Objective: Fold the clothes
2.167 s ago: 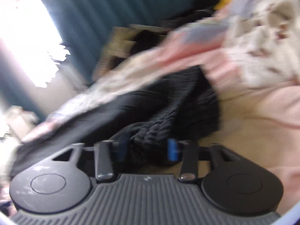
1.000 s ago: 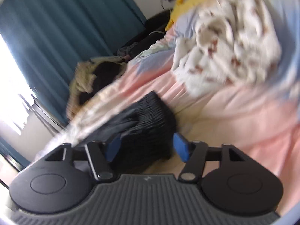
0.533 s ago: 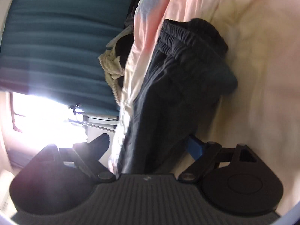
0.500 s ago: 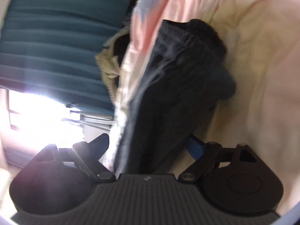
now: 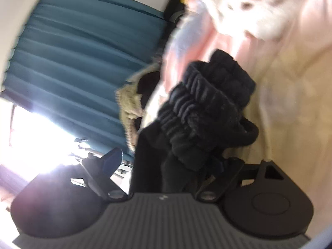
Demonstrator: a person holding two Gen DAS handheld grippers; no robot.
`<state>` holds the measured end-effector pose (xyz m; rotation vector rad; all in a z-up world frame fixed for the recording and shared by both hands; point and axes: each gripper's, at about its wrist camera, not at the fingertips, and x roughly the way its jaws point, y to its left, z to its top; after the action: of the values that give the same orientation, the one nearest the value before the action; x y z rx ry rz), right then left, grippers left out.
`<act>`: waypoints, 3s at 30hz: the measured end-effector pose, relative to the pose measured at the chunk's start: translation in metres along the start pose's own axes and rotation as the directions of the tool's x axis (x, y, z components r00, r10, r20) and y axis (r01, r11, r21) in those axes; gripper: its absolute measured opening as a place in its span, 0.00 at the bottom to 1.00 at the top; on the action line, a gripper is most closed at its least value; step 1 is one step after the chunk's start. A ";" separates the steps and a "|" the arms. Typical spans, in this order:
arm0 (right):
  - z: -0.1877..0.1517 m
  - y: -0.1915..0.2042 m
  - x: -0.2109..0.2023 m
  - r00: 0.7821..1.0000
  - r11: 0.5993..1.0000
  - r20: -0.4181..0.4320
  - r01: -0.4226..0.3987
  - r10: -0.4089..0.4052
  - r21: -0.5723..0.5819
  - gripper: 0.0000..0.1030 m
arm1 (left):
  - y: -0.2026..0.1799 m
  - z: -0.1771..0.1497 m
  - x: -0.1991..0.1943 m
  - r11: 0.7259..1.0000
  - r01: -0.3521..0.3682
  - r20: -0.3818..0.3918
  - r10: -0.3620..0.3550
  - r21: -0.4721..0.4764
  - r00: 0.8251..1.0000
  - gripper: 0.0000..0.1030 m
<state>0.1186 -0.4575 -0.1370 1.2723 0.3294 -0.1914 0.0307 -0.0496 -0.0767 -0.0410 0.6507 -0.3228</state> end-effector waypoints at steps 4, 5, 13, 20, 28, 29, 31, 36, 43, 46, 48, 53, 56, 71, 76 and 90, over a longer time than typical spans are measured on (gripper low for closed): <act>0.001 -0.019 0.018 0.994 0.992 -0.052 0.095 -0.091 0.079 0.78 | 0.001 -0.001 0.002 1.000 0.002 -0.006 -0.002 -0.002 1.000 0.92; 0.003 -0.013 0.020 0.994 0.992 -0.051 0.102 -0.098 0.073 0.78 | 0.001 -0.001 0.002 1.000 0.001 -0.006 -0.001 -0.002 1.000 0.92; 0.003 0.030 0.015 0.996 0.991 0.072 -0.034 0.044 -0.128 0.63 | -0.001 -0.003 0.000 1.000 -0.005 0.008 0.004 0.019 1.000 0.92; 0.002 0.008 0.029 0.995 0.992 0.053 0.093 -0.089 -0.080 0.24 | -0.001 -0.003 -0.001 1.000 -0.003 0.036 0.002 0.017 0.999 0.92; 0.005 0.076 -0.011 0.984 0.976 0.167 0.097 -0.064 -0.197 0.15 | -0.007 -0.005 -0.018 0.996 -0.002 0.147 -0.011 0.085 0.989 0.92; 0.007 0.081 -0.019 0.981 0.973 0.186 0.098 -0.058 -0.211 0.15 | -0.009 -0.005 -0.022 0.996 0.000 0.163 -0.014 0.091 0.987 0.92; 0.018 0.085 -0.039 0.973 0.974 0.225 0.098 -0.051 -0.203 0.15 | -0.013 -0.004 -0.028 0.994 -0.022 0.208 -0.001 0.106 0.978 0.92; 0.057 0.072 -0.100 0.951 0.960 0.304 0.138 -0.060 -0.243 0.15 | -0.028 0.017 -0.031 0.991 -0.032 0.291 -0.007 0.127 0.957 0.93; 0.100 0.016 -0.203 0.917 0.950 0.377 0.224 -0.130 -0.216 0.15 | -0.100 0.061 0.033 0.975 0.076 0.272 -0.133 0.209 0.953 0.93; 0.102 0.006 -0.237 0.901 0.943 0.409 0.251 -0.146 -0.216 0.15 | -0.140 0.051 0.079 0.939 0.063 0.200 -0.138 0.339 0.970 0.93; 0.101 -0.012 -0.259 0.888 0.937 0.434 0.270 -0.153 -0.222 0.15 | -0.159 0.037 0.110 0.905 0.106 0.098 -0.160 0.412 0.982 0.93; 0.104 -0.025 -0.269 0.877 0.926 0.445 0.306 -0.183 -0.222 0.15 | -0.162 0.008 0.146 0.908 0.189 -0.028 -0.193 0.373 0.981 0.97; 0.099 -0.020 -0.264 0.863 0.916 0.464 0.333 -0.199 -0.226 0.15 | -0.151 0.015 0.140 0.923 0.204 -0.022 -0.208 0.327 0.978 0.97; -0.005 0.120 -0.163 0.843 0.715 0.536 0.401 -0.044 -0.572 0.15 | -0.027 0.074 -0.013 0.944 0.081 0.221 -0.157 0.319 0.962 0.97; -0.089 0.147 -0.091 0.905 0.630 0.425 0.339 -0.015 -0.699 0.15 | 0.012 0.084 -0.033 0.972 0.134 0.296 -0.188 0.191 0.937 0.97; -0.280 0.094 0.017 0.968 0.176 0.170 0.203 -0.182 -0.963 0.21 | 0.054 0.090 -0.005 0.987 0.156 0.305 -0.164 0.048 0.938 0.97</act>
<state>0.1266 -0.1620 -0.1295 -0.1272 0.4872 -0.1526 0.0964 -0.0027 -0.0098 -0.1211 0.3327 -0.4703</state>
